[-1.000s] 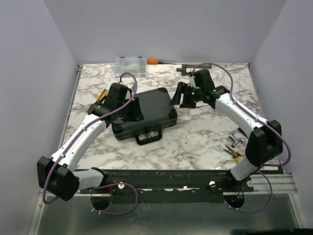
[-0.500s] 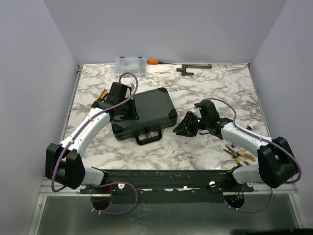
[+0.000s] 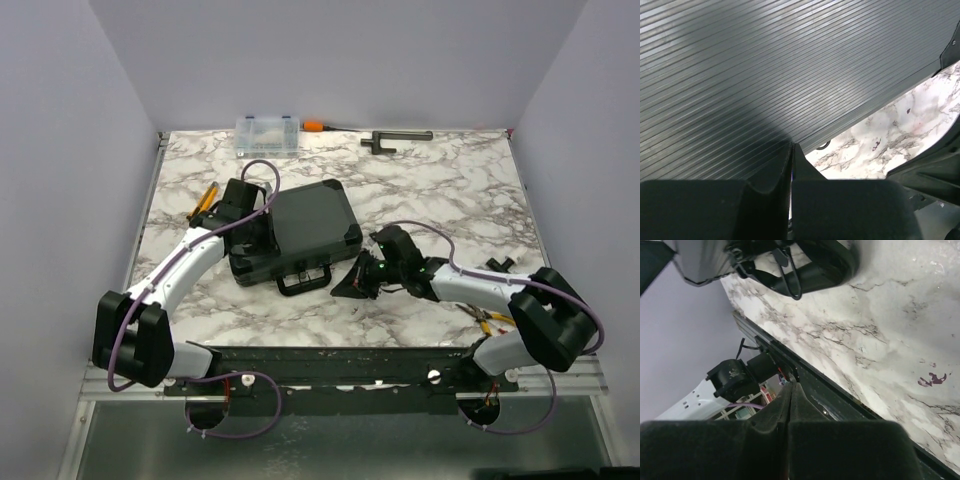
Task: Pack up texas hold em set
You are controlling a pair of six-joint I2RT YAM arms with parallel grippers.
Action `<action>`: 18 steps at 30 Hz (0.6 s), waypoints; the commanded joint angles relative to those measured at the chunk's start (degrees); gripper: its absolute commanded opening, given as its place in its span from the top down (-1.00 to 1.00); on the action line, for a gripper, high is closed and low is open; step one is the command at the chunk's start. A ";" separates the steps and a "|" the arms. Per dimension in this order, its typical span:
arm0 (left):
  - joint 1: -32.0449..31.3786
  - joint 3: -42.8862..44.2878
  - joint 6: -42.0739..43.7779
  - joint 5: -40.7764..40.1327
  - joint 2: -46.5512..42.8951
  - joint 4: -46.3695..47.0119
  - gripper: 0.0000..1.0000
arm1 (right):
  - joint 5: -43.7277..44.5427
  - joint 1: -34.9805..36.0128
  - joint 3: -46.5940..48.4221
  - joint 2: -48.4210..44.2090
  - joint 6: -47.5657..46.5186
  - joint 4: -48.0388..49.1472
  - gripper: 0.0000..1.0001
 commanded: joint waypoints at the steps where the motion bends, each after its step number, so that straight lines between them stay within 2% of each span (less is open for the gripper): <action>1: 0.28 -4.07 -0.35 0.73 -0.14 1.52 1.00 | 2.38 1.91 1.16 3.17 3.15 2.54 0.98; 4: 0.49 -6.06 -0.35 0.89 -0.63 1.82 1.00 | 3.68 2.96 1.81 4.46 5.23 2.80 0.99; 8: 1.60 -9.47 -0.91 0.93 -2.37 2.24 1.00 | 5.58 5.59 0.39 7.92 9.00 9.48 0.99; 12: 4.17 -12.21 -2.10 4.65 -5.14 3.40 1.00 | 5.42 7.13 0.68 12.55 11.98 15.62 0.99; 18: 4.98 -12.55 0.44 6.17 -5.76 3.43 1.00 | 8.36 7.53 2.24 16.02 14.53 17.00 0.99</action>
